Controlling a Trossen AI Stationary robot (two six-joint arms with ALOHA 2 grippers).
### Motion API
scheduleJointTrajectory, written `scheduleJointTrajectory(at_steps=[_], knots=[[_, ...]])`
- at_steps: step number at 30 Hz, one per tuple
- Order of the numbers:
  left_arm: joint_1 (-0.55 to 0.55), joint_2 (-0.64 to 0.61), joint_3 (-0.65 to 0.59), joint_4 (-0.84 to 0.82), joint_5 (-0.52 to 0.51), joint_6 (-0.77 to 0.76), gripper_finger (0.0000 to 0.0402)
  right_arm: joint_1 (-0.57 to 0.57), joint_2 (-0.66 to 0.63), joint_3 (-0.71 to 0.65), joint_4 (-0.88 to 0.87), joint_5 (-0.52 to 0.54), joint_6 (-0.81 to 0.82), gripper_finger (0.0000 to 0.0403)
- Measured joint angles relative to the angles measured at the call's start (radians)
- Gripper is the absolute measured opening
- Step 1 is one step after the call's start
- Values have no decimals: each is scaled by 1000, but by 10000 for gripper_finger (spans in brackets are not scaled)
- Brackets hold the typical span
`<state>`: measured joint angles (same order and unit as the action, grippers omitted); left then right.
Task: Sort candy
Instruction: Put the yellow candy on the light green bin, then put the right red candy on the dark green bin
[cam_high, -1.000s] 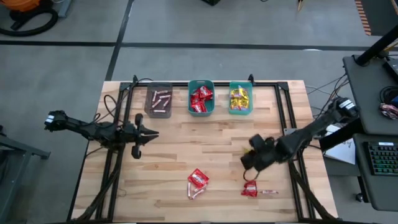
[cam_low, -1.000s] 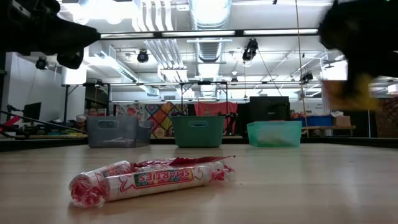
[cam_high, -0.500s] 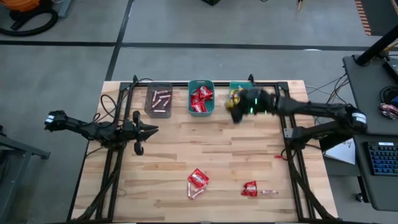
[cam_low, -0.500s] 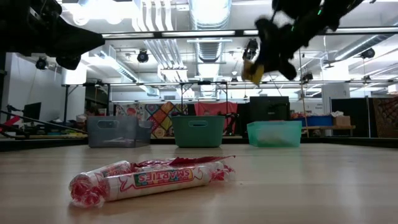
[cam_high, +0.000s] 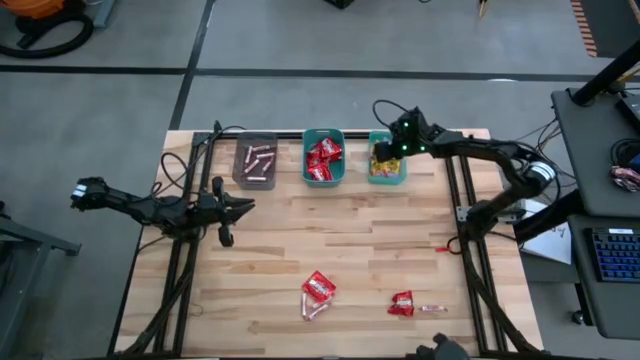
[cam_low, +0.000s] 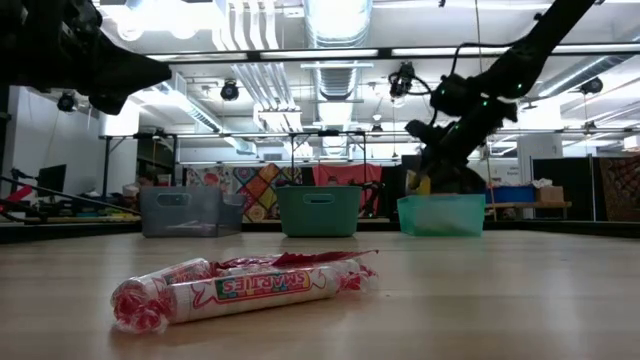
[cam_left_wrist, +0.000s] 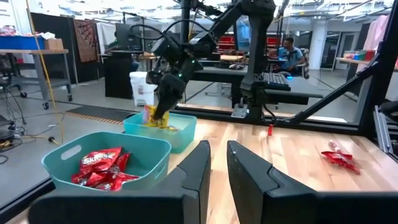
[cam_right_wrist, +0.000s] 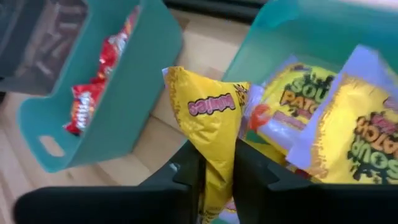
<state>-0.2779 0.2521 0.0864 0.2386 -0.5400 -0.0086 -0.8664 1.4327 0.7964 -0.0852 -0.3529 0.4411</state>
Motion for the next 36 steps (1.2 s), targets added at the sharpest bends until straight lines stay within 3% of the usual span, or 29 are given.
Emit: scheduleJointTrajectory(at_steps=[11,20,29,36], knots=[[0,3,0,0,-1,-24,38,-10,23,13,-23,65,4,162],[0,5,0,1,-1,-102,38,37,-140,28,-173,56,4,184],[-1,98,0,30,33,-264,38,367,-363,27,-278,81,42,185],[0,260,0,215,61,-259,38,698,-394,26,-279,146,145,185]])
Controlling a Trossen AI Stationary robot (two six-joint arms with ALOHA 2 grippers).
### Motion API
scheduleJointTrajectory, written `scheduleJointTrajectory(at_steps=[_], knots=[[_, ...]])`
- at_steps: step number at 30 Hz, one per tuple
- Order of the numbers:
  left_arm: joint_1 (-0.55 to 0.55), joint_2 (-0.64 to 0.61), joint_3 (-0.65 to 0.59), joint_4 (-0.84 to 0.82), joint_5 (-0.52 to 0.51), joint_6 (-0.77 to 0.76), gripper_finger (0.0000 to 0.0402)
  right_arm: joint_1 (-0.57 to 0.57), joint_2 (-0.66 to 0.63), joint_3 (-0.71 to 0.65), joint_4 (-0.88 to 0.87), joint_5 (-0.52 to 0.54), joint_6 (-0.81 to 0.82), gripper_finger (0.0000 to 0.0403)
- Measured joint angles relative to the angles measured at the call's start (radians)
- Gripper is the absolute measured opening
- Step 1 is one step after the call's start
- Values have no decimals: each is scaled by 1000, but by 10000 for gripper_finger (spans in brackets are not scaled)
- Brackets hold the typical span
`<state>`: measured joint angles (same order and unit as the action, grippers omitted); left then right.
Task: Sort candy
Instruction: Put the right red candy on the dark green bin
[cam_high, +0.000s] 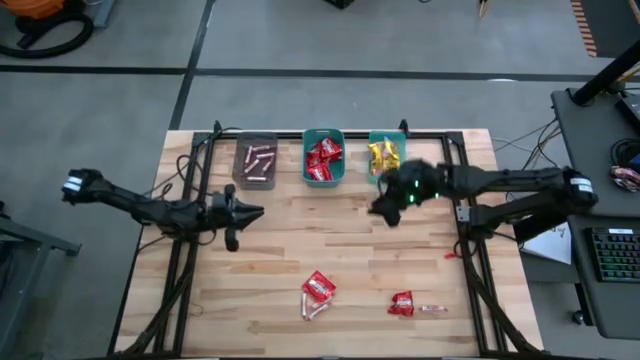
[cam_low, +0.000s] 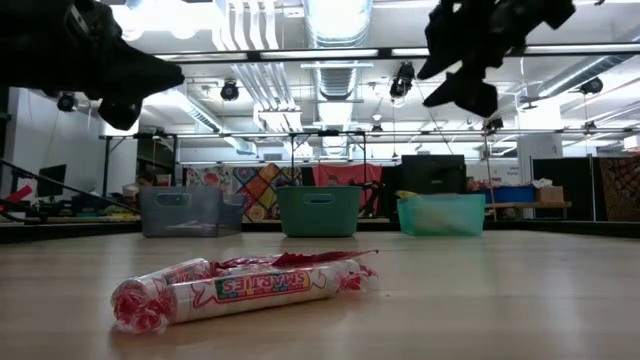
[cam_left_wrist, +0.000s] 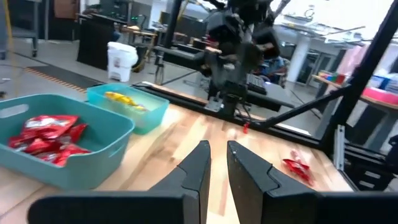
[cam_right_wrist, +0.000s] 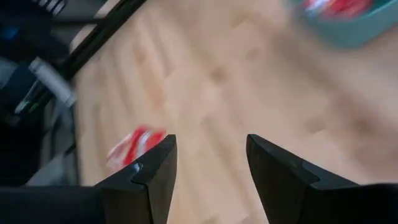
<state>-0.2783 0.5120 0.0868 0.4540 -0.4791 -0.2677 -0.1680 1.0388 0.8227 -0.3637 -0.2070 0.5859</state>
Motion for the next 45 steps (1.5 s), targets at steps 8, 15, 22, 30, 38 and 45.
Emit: scheduleJointTrajectory(at_steps=[8,15,22,30,38,45], knots=[[0,148,0,141,11,-1,38,327,120,0,-51,-2,195,185],[0,215,0,208,12,5,38,579,272,21,-210,-3,443,180],[0,236,0,260,12,41,38,764,430,100,-308,-2,487,172],[0,241,0,273,11,50,38,870,603,167,-313,56,337,176],[0,254,0,272,11,50,38,869,643,172,-308,114,323,155],[0,279,0,272,10,50,38,861,633,167,-313,156,297,35]])
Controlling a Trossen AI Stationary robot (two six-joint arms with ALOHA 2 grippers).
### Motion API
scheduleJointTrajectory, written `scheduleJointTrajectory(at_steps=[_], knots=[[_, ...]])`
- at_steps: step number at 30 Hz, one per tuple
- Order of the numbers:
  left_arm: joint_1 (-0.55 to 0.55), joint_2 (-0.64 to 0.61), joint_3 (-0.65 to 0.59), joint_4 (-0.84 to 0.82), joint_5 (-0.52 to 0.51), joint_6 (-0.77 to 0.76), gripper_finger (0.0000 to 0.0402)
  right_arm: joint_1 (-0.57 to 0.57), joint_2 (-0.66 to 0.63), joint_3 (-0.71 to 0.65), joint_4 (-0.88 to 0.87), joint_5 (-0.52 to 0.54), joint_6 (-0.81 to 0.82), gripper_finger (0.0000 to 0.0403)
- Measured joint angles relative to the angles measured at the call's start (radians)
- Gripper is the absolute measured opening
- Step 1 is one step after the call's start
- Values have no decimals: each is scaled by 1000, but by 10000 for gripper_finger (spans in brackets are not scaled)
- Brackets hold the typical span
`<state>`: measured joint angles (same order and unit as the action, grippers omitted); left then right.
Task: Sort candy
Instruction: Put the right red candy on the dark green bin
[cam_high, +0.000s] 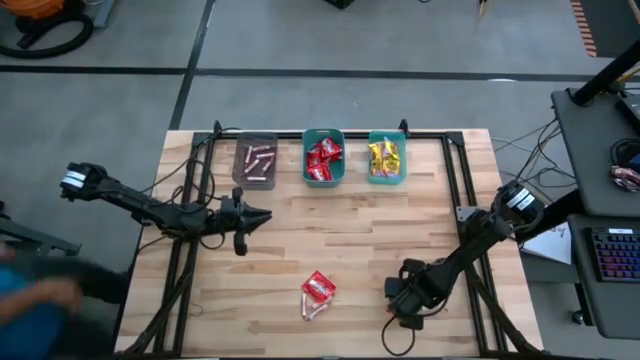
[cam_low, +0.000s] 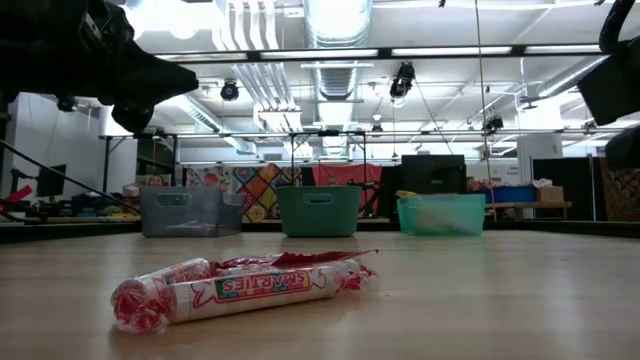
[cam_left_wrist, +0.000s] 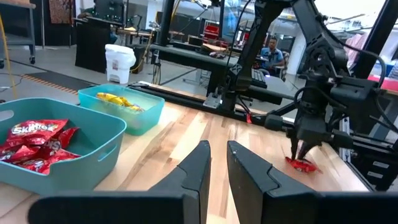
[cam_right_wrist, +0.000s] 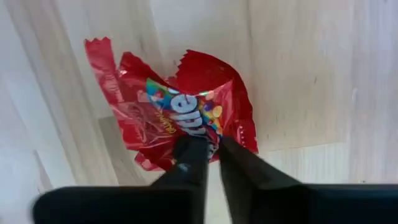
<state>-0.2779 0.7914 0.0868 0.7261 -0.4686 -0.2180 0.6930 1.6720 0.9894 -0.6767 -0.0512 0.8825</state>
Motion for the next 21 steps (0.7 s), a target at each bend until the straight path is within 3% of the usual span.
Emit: scheduleJointTrajectory(at_steps=[5,16,21], knots=[[0,18,0,0,0,0,38,-2,-24,-3,0,15,-11,12],[0,26,0,2,0,0,38,-24,-186,-4,5,307,-55,8],[0,26,0,5,-1,0,38,-28,-220,-4,64,317,-179,10]])
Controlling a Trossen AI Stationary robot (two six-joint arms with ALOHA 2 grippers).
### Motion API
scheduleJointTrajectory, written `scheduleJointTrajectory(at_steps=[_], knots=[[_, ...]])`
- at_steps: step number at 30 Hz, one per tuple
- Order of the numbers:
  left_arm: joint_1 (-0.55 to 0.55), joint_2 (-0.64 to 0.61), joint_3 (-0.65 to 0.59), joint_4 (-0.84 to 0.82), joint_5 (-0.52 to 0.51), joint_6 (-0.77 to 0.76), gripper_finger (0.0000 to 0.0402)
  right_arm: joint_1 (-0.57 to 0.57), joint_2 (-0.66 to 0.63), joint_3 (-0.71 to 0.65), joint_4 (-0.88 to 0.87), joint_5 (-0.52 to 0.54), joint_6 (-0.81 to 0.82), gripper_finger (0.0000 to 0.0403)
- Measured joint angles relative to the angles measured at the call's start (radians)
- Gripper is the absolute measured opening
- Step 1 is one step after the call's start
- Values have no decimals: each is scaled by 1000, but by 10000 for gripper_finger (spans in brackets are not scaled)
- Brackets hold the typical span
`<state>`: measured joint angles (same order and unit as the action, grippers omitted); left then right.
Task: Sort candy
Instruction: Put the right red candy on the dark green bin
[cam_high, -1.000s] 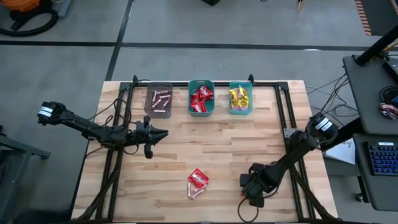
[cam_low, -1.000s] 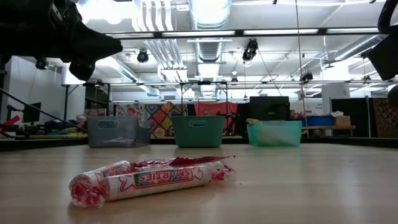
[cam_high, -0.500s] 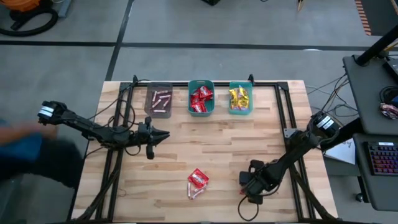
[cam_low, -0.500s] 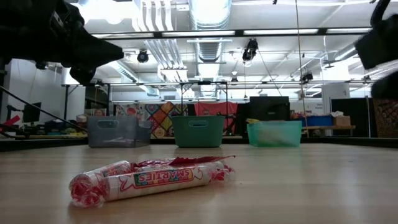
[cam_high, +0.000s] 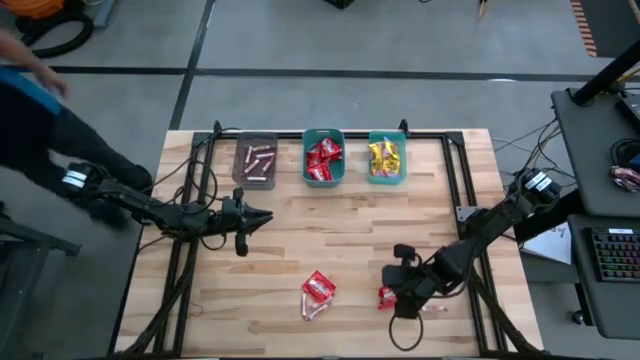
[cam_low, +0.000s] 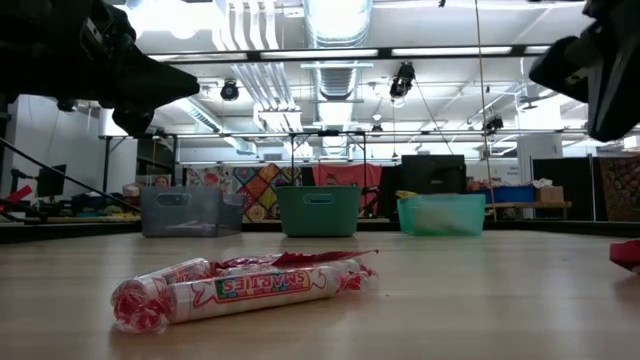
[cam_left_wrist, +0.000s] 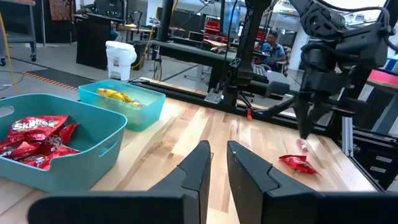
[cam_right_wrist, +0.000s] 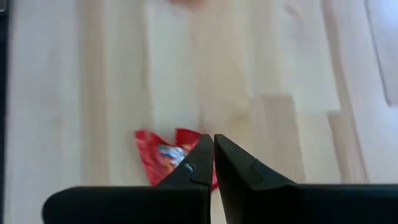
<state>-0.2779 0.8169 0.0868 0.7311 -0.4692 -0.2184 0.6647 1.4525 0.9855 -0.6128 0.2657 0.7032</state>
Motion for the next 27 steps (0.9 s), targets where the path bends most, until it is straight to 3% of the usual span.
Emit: scheduleJointTrajectory(at_steps=[6,15,21,27], knots=[[0,0,0,1,0,0,38,0,30,-6,19,-57,-12,50],[0,1,0,10,0,0,38,2,146,-3,22,-192,65,181],[0,0,0,11,0,0,38,2,210,6,24,-191,58,251],[0,0,0,15,0,0,38,2,259,11,24,-186,37,265]])
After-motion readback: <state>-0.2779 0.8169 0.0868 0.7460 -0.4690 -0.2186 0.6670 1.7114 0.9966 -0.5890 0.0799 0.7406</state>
